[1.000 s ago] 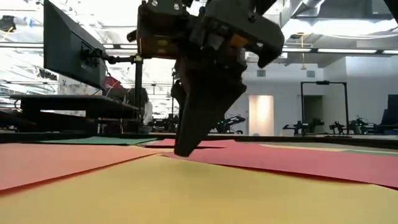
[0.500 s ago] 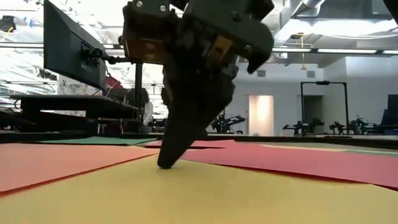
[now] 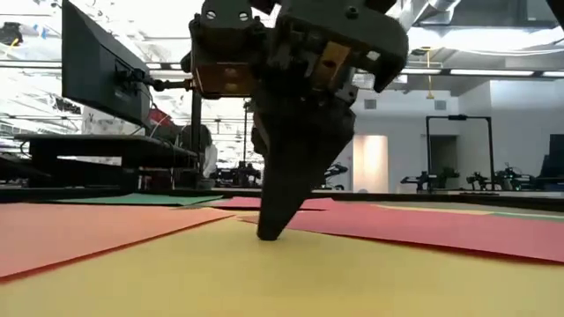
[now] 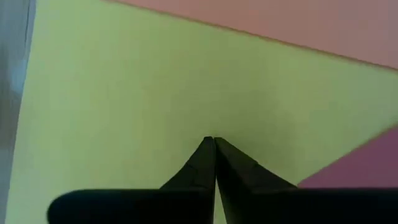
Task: Organize paper
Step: Stack the orange paper on top of the orange paper
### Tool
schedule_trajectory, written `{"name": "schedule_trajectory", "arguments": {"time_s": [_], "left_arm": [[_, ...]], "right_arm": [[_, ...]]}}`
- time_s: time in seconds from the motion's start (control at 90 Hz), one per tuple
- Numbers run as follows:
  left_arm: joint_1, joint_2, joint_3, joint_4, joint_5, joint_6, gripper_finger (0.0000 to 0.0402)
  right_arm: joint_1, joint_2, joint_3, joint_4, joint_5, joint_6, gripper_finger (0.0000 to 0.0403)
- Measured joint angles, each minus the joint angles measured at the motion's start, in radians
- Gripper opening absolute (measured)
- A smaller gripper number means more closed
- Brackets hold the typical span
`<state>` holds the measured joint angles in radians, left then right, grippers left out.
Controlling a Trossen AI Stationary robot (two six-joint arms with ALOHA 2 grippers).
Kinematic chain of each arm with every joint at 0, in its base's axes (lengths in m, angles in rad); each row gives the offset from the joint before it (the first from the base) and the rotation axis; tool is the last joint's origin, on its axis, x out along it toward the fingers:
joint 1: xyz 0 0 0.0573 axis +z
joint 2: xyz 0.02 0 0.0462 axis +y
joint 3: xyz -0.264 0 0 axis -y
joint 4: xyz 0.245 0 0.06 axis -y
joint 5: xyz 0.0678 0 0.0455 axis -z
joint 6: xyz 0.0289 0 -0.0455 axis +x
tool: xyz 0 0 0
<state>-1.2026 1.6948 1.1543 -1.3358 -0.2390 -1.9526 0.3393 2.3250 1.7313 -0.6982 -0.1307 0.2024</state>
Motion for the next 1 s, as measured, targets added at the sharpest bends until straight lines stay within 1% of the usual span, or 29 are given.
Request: {"name": "schedule_trajectory", "arguments": {"time_s": [0.189,0.244,0.456,0.622,0.8,1.0], "left_arm": [[-0.016,-0.038,-0.076,0.023,0.015,-0.102,0.0],[-0.013,-0.05,-0.102,0.043,0.035,-0.113,0.0],[0.026,-0.133,-0.212,0.131,0.042,-0.127,0.0],[0.078,-0.221,-0.306,0.19,0.064,-0.141,0.0],[0.12,-0.291,-0.401,0.254,0.137,-0.153,0.0],[0.147,-0.329,-0.508,0.384,0.165,-0.158,0.0]], "right_arm": [[0.001,0.003,0.028,-0.026,-0.001,0.009,0.0],[0.001,0.004,0.054,-0.045,-0.002,0.01,0.0],[0.003,0.018,0.161,-0.067,-0.003,0.004,0.0],[0.003,0.013,0.186,0.034,-0.003,-0.001,0.0],[0.002,0.013,0.185,0.084,-0.001,-0.001,0.0],[-0.021,0.023,0.172,0.157,0.043,-0.001,0.0]]}}
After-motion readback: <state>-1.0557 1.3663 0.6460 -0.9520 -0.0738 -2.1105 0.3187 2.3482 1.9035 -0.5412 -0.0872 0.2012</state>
